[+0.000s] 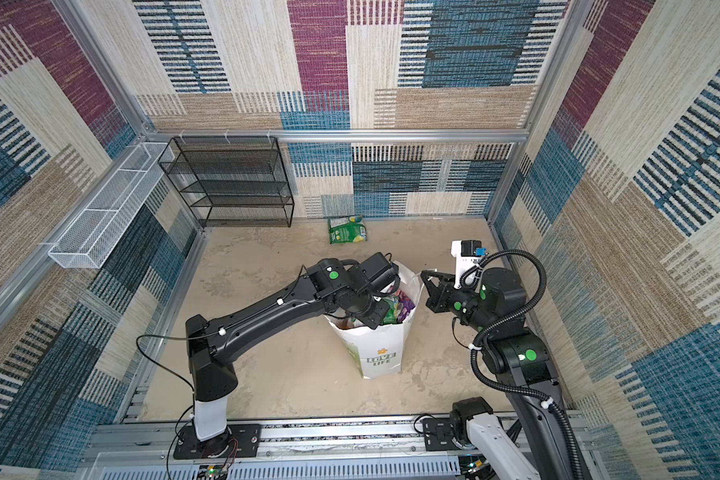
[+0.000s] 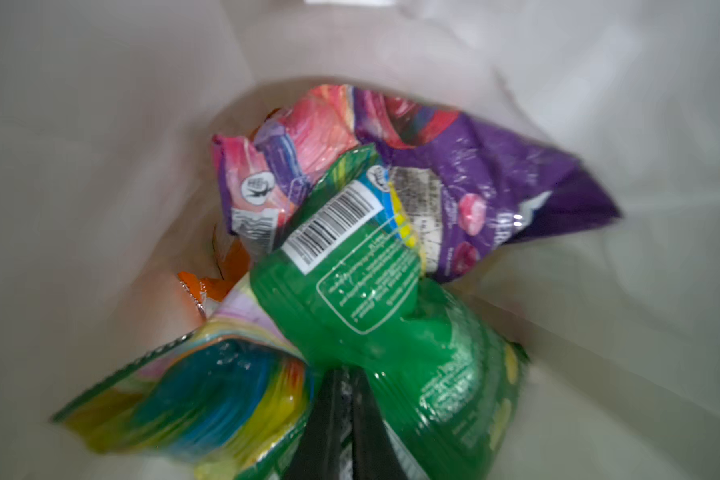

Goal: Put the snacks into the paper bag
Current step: 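Lower the green packet into the bag and open the left gripper, then raise the left gripper from the bag and move it toward the last green packet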

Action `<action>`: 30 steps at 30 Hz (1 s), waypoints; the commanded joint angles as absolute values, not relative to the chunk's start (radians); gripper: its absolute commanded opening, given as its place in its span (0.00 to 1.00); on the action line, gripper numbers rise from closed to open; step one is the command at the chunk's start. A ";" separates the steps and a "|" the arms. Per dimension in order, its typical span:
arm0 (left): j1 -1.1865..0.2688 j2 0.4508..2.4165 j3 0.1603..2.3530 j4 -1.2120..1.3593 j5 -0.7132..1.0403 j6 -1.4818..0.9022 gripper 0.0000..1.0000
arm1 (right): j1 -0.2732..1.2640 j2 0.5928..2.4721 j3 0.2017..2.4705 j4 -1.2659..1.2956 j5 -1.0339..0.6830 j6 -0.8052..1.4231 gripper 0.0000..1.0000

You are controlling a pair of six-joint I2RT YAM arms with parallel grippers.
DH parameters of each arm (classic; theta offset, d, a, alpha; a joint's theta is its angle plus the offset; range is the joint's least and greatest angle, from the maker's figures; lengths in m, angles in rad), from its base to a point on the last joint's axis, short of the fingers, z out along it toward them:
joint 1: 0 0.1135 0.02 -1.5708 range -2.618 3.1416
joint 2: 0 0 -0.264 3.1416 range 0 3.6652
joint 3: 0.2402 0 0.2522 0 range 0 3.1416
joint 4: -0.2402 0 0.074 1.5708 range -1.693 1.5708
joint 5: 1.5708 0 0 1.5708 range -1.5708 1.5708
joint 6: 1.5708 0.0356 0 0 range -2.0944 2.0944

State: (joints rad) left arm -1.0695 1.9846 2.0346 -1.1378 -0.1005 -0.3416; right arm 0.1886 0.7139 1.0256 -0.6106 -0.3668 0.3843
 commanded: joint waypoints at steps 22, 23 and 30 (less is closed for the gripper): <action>-1.061 1.669 2.100 -1.049 0.066 -0.354 0.55 | 0.187 0.695 1.035 -0.560 -0.370 0.388 0.03; -1.060 1.626 2.069 -1.008 0.073 -0.355 0.56 | 0.186 0.695 1.037 -0.563 -0.368 0.386 0.03; -1.057 1.296 1.819 -0.743 0.077 -0.349 0.67 | 0.187 0.694 1.035 -0.562 -0.359 0.387 0.03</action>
